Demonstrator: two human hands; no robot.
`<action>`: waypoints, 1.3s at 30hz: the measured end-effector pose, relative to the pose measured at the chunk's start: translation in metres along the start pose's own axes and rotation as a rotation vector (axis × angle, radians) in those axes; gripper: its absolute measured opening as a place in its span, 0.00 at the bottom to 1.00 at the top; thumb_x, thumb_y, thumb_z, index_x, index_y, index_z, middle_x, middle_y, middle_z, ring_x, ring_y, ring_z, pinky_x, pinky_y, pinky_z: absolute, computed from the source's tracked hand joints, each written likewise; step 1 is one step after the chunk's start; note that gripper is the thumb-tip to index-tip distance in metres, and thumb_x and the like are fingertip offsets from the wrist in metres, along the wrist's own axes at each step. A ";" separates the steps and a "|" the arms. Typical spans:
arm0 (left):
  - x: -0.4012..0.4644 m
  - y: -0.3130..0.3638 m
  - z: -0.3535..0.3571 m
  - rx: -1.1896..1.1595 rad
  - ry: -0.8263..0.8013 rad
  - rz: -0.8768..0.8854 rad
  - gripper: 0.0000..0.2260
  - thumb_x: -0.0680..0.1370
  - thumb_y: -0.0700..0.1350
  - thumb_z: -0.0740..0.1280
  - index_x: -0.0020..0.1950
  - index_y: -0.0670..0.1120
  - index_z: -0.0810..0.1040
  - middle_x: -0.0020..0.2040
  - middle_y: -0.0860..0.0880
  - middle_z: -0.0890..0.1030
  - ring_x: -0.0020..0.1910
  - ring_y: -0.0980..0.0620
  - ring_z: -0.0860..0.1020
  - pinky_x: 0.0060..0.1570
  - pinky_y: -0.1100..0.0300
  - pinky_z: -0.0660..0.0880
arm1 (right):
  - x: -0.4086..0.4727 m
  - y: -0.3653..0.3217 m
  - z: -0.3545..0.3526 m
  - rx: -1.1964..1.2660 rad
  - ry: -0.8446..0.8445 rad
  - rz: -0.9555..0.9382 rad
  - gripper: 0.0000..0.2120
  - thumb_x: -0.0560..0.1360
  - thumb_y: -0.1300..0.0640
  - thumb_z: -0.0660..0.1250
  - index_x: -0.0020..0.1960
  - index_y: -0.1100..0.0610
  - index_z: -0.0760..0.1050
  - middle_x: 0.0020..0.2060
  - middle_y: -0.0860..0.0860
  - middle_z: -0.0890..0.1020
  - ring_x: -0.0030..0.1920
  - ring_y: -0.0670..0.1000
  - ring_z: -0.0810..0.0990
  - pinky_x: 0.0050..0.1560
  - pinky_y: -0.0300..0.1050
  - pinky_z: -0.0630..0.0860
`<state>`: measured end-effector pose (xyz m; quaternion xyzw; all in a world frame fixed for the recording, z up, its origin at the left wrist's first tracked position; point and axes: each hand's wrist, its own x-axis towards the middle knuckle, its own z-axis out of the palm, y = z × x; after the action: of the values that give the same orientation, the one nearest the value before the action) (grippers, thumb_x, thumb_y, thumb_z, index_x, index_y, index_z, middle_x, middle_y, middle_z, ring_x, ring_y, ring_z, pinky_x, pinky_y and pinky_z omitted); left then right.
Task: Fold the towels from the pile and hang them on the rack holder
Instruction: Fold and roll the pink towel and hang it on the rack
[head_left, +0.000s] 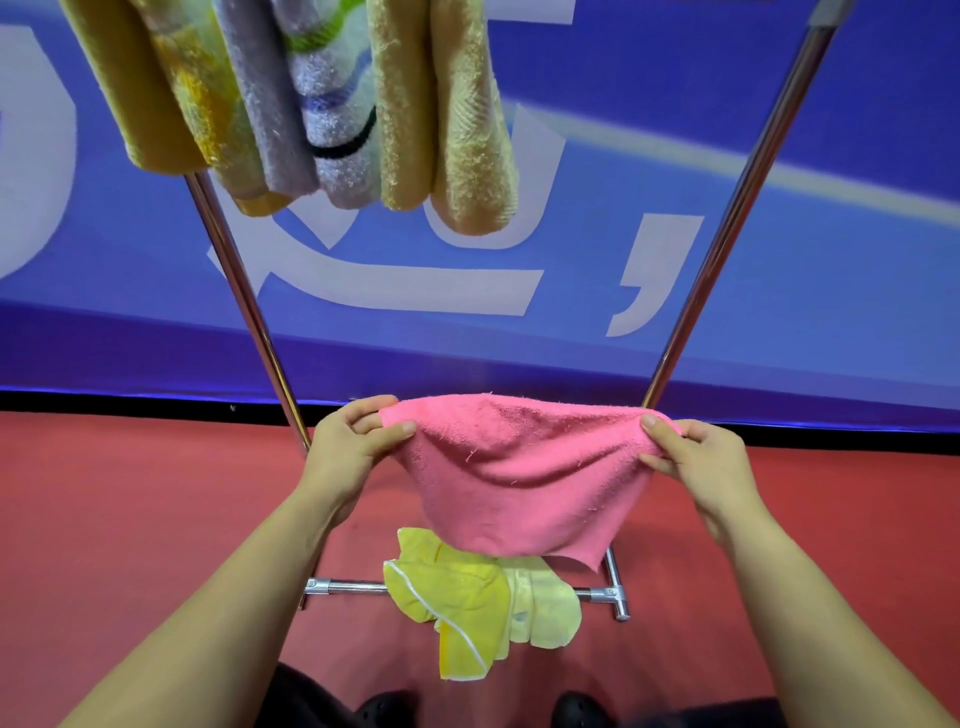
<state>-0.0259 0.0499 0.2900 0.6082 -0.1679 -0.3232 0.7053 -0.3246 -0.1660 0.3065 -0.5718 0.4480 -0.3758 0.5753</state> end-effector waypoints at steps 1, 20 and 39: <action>0.001 0.000 -0.001 0.026 0.016 0.021 0.18 0.72 0.30 0.76 0.59 0.43 0.80 0.42 0.46 0.88 0.42 0.52 0.84 0.45 0.64 0.82 | 0.000 0.000 0.000 0.013 0.002 -0.001 0.08 0.77 0.60 0.73 0.46 0.66 0.82 0.38 0.55 0.82 0.39 0.48 0.83 0.44 0.36 0.84; -0.003 0.007 0.002 0.271 0.159 0.387 0.08 0.83 0.45 0.67 0.45 0.46 0.80 0.38 0.53 0.78 0.38 0.59 0.73 0.41 0.67 0.70 | -0.004 -0.004 0.001 0.053 -0.047 0.015 0.05 0.78 0.63 0.71 0.45 0.64 0.82 0.38 0.56 0.85 0.40 0.50 0.84 0.48 0.37 0.83; 0.003 0.011 -0.008 0.118 0.253 0.265 0.04 0.82 0.46 0.69 0.50 0.48 0.83 0.43 0.51 0.84 0.46 0.50 0.80 0.50 0.47 0.77 | 0.001 -0.009 -0.007 0.090 0.017 0.023 0.04 0.72 0.65 0.77 0.46 0.63 0.84 0.39 0.54 0.87 0.39 0.47 0.85 0.45 0.37 0.84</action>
<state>-0.0162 0.0544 0.2985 0.6568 -0.1750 -0.1380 0.7204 -0.3300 -0.1696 0.3157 -0.5371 0.4420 -0.3937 0.6009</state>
